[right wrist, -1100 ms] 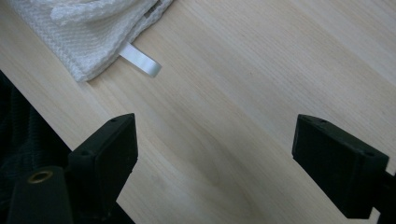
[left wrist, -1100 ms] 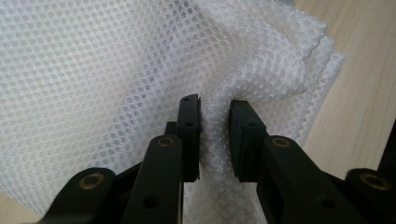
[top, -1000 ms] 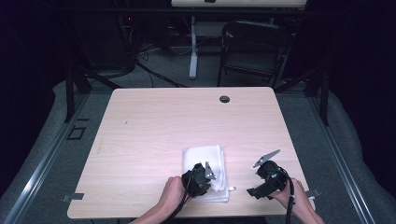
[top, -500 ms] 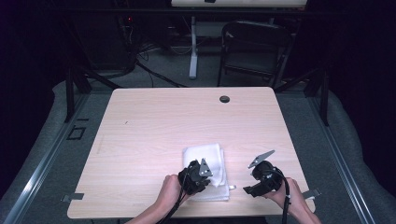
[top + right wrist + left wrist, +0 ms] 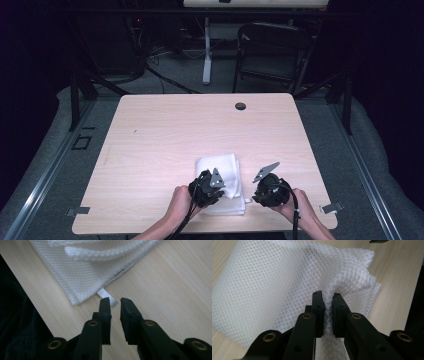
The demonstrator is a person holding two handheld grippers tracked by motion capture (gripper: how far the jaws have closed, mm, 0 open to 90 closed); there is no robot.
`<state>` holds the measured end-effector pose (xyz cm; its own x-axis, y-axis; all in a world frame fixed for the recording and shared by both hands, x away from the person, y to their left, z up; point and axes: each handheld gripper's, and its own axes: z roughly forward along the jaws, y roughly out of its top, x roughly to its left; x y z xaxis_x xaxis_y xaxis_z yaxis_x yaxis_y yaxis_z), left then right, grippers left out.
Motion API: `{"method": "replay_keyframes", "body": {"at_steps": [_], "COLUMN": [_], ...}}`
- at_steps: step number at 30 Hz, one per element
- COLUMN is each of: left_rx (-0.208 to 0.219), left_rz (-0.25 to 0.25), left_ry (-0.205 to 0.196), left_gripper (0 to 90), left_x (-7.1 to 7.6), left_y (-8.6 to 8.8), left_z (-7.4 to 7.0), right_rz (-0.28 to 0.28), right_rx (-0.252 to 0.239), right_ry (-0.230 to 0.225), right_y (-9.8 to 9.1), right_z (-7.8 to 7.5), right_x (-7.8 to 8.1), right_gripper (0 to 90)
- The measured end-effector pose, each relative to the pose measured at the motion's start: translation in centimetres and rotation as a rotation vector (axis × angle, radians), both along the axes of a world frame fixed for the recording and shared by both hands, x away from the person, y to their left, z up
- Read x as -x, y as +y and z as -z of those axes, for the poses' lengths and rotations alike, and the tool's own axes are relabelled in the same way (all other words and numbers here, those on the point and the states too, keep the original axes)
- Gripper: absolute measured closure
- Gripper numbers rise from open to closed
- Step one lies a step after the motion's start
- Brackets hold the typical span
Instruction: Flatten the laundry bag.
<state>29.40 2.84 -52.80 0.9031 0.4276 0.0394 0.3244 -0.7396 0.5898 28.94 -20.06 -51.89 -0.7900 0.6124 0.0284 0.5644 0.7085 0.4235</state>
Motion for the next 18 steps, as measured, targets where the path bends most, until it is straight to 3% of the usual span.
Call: {"method": "replay_keyframes", "body": {"at_steps": [3,6,11,13,14,15,18], "left_rx": [0.003,-0.001,0.001,0.004,0.002,0.004,0.001], "left_rz": [-0.002,0.002,0.003,-0.002,-0.001,-0.004,-0.001], "left_ry": [-0.001,-0.006,-0.005,-0.008,-0.01,-0.008,-0.007], "left_gripper": [83.1,83.2,83.2,83.3,83.3,83.3,83.3], "left_x": [0.0,0.1,0.0,0.0,-0.1,-0.1,-0.1], "left_y": [0.0,0.1,0.1,0.1,0.1,0.1,0.1], "left_z": [0.0,-0.1,-0.1,-0.1,-0.1,-0.1,-0.2], "right_rz": [-0.012,-0.019,-0.055,-0.089,-0.102,-0.084,-0.101], "right_rx": [0.002,-0.029,-0.028,-0.009,0.025,-0.035,-0.035], "right_ry": [-0.003,-0.009,-0.021,0.001,-0.005,0.006,0.023], "right_y": [0.5,1.0,2.5,3.5,3.9,4.3,5.0], "right_z": [0.0,0.1,0.7,1.1,1.1,1.7,2.2], "right_x": [0.0,-0.1,-0.3,-0.6,-0.7,-0.5,-0.5], "right_gripper": [84.7,89.9,90.0,90.0,90.0,90.0,90.0]}}
